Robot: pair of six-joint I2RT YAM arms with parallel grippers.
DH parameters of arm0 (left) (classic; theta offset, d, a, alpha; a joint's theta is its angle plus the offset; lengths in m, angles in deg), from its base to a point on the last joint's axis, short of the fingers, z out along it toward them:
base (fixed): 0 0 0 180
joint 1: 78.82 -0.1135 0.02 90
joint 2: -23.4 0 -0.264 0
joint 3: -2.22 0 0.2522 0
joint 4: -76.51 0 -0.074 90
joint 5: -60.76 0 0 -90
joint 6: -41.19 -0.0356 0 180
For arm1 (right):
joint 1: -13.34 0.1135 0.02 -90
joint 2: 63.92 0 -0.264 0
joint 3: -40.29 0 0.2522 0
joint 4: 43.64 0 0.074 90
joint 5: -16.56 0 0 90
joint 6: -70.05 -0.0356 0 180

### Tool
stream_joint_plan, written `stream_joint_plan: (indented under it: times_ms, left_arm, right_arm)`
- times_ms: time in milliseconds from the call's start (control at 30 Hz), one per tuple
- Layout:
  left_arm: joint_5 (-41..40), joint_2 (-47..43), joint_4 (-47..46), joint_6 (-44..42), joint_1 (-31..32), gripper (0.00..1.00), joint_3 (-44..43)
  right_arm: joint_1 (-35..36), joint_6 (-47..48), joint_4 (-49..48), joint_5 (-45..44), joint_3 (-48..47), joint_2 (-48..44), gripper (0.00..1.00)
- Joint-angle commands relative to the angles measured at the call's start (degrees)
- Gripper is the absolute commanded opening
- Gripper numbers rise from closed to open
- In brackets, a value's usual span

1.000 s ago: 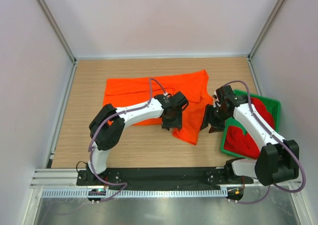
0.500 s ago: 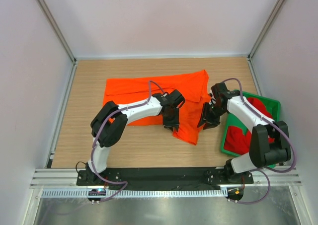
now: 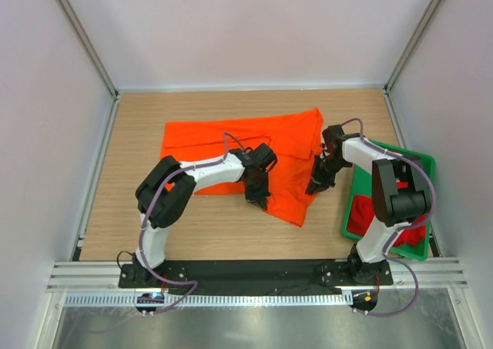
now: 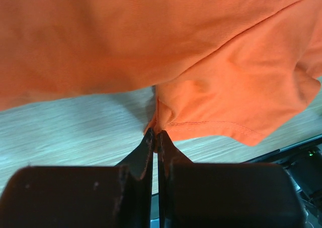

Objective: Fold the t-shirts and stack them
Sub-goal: Fold the tshirt

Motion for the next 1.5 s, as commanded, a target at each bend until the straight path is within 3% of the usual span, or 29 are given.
stream_joint_plan:
  times_ms: [0, 567, 600, 633, 833, 967, 1200, 1467]
  left_arm:
    - [0.49, -4.02, -0.36, -0.74, -0.85, 0.00, 1.54]
    - [1.19, -4.11, 3.68, -4.96, -1.03, 0.01, 2.43]
    - [1.54, -4.19, 3.77, -5.14, -1.03, 0.02, 2.34]
    - [1.54, -4.37, 3.86, -5.32, -1.03, 0.11, 2.25]
    - [0.93, -6.91, 5.87, -7.60, -1.12, 0.33, -0.12]
    - [2.25, -9.20, 6.67, -8.48, -1.90, 0.42, -1.79]
    - [3.30, -15.26, 6.93, -8.39, -5.42, 0.45, 1.36]
    - [2.51, -25.63, 8.34, -9.79, -15.16, 0.41, 7.61]
  right_arm:
    - [-0.36, -0.68, -1.89, -1.77, -2.68, 2.17, 0.19]
    - [-1.24, 1.96, 0.31, -10.92, -6.64, 6.94, 0.17]
    - [-1.15, 2.22, 0.57, -11.01, -6.55, 6.50, 0.18]
    - [-1.15, 2.31, 0.75, -11.10, -6.55, 5.88, 0.17]
    - [-0.53, 2.84, 3.30, -5.57, -5.67, -3.34, 0.21]
    - [0.69, 3.54, 6.72, -2.84, -3.30, -12.65, 0.32]
    - [2.27, -2.16, 4.45, 8.14, 10.82, -24.61, 0.45]
    - [9.13, -10.69, -4.52, 7.27, 22.88, -30.51, 0.49]
